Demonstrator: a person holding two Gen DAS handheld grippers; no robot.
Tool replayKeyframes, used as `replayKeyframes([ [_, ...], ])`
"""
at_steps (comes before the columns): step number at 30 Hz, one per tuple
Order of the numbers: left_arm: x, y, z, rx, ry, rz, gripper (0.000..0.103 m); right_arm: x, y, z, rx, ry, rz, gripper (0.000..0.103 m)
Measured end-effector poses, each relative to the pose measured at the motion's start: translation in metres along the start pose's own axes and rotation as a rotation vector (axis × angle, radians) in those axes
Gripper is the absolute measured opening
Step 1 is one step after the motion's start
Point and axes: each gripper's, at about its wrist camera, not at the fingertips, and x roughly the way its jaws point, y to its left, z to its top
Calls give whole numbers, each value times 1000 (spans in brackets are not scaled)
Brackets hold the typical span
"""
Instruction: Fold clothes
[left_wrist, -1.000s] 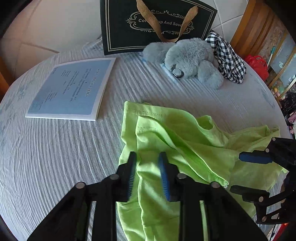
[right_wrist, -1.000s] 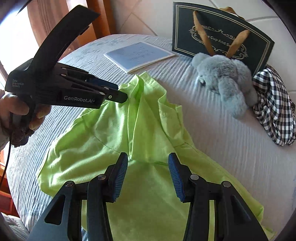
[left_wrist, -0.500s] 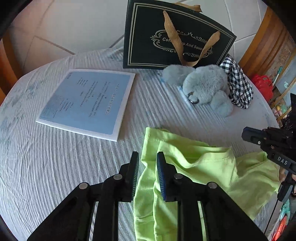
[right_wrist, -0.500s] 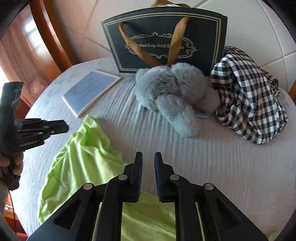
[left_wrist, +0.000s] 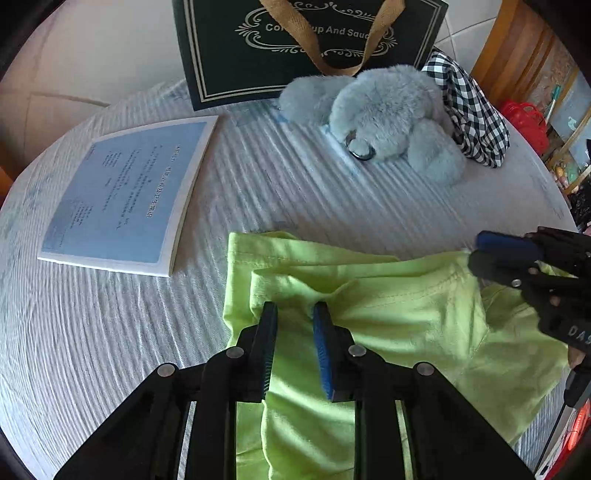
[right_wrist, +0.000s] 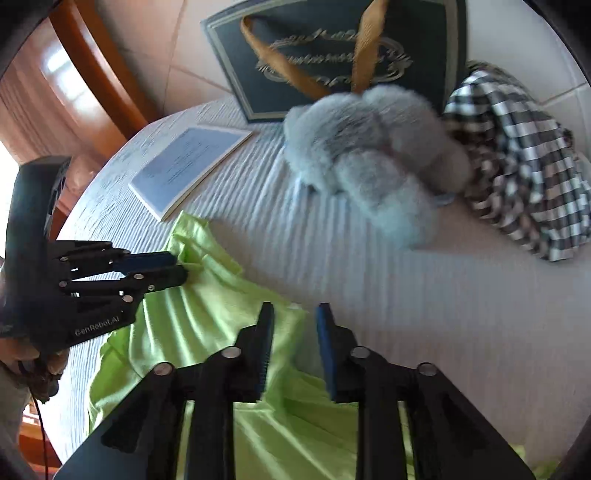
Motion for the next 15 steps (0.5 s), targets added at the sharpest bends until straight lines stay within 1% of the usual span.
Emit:
replayKeyframes([
  [1,-5,3,-1,-7,-5,9,20,-18,-17,-4,29,-13,-3,45],
  [2,-12,4,-5,-5,-20,14,20,-37,-34,-9,57,-26,-9,46],
  [5,-31,3,-16,4,-49,16,20,-97,-90,-41,119,-56,-147,46],
  [7,-39,-3,-22,17,-52,0,20,-132,-128,-72,193,-43,-226,46],
  [9,-44,-20,-23,36,-43,-20,22,-155,-166,-98,270,-24,-273,46],
  [11,-49,-43,-24,55,-50,-46,29,-171,-198,-126,337,-3,-310,46],
  [12,-52,-55,-25,64,-54,-60,30,-178,-211,-139,362,2,-314,46],
  [15,-49,-110,-23,94,-59,-104,34,-186,-237,-163,374,11,-303,46],
])
